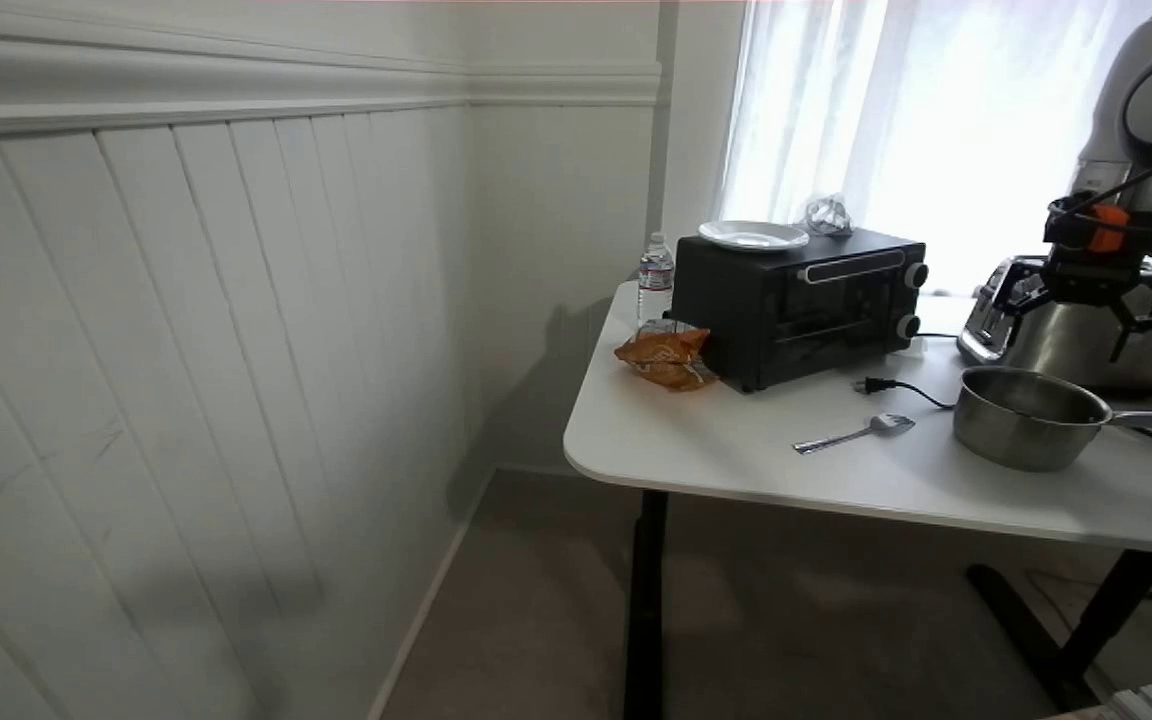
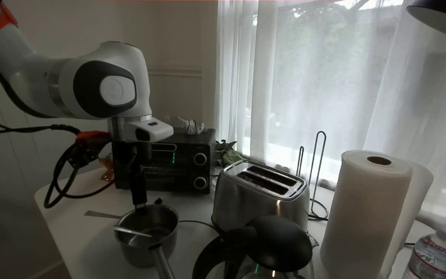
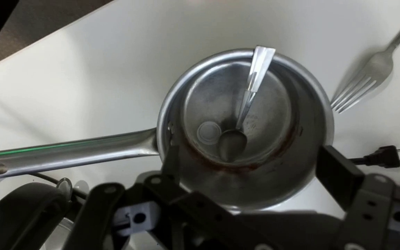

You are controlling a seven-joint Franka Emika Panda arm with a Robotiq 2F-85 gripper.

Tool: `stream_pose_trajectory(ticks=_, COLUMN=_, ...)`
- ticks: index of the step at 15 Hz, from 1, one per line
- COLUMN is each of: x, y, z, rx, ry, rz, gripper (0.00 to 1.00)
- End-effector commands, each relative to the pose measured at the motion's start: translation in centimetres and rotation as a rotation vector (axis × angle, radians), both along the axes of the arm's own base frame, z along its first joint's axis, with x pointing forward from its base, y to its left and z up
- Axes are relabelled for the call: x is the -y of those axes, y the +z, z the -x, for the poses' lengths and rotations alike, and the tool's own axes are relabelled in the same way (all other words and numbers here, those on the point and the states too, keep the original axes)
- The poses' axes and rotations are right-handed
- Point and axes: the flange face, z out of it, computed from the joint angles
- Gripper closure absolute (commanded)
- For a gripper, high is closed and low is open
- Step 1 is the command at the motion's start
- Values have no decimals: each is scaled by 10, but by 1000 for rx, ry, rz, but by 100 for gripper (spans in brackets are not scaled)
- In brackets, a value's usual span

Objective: Pick up the silver spoon from the silver pot, scoop some substance from the silver pot and put it on the white plate on the black oven, put the silver spoon on the white plate

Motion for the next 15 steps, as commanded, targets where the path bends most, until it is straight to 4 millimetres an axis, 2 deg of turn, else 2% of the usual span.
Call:
stream_pose_trajectory(ticks=1, x=3, y=-19, z=-1, rx=-21, ry=-48, rz=-27, gripper=0)
stream_pose_trajectory(ticks=11, x=2, y=-62, z=-2, rx=-30, ry=-159, rz=-104, gripper=0)
stream_pose_trajectory(ticks=15, x=7, y=-71, z=-3, rx=-15, ry=-194, rz=-111, gripper=0)
